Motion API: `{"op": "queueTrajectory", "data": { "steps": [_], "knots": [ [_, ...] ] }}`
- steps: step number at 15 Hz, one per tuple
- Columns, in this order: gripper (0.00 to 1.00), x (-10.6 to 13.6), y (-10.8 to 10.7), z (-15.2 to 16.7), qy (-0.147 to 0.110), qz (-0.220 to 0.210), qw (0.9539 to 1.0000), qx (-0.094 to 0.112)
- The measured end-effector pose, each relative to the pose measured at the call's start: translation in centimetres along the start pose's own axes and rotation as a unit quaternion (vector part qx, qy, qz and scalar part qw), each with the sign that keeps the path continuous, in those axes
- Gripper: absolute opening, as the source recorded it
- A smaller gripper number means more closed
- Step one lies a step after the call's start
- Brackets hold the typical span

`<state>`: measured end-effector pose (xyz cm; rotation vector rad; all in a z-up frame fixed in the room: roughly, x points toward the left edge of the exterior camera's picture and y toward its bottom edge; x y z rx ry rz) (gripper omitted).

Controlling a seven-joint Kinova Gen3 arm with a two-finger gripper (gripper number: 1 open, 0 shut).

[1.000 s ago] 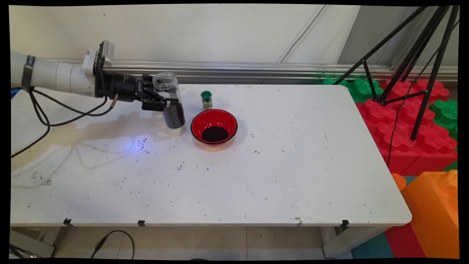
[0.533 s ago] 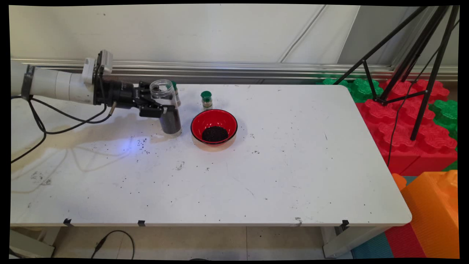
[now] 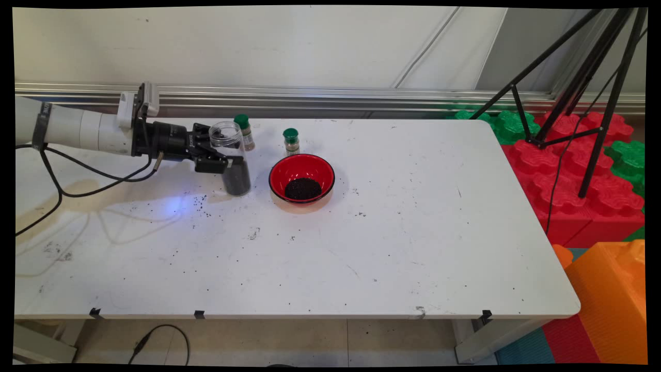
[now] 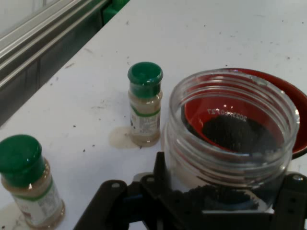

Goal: Place the picked object on the table

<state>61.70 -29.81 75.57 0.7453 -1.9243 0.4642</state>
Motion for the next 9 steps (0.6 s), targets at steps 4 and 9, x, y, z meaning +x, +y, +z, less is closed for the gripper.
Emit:
{"op": "queueTrajectory", "data": {
  "steps": [4, 9],
  "knots": [
    [0.0, -0.6, -0.1, 0.1, -0.004, -0.002, 1.0, 0.003],
    [1.0, -1.2, 0.0, 0.0, -0.007, -0.004, 1.0, 0.004]
  ]
}}
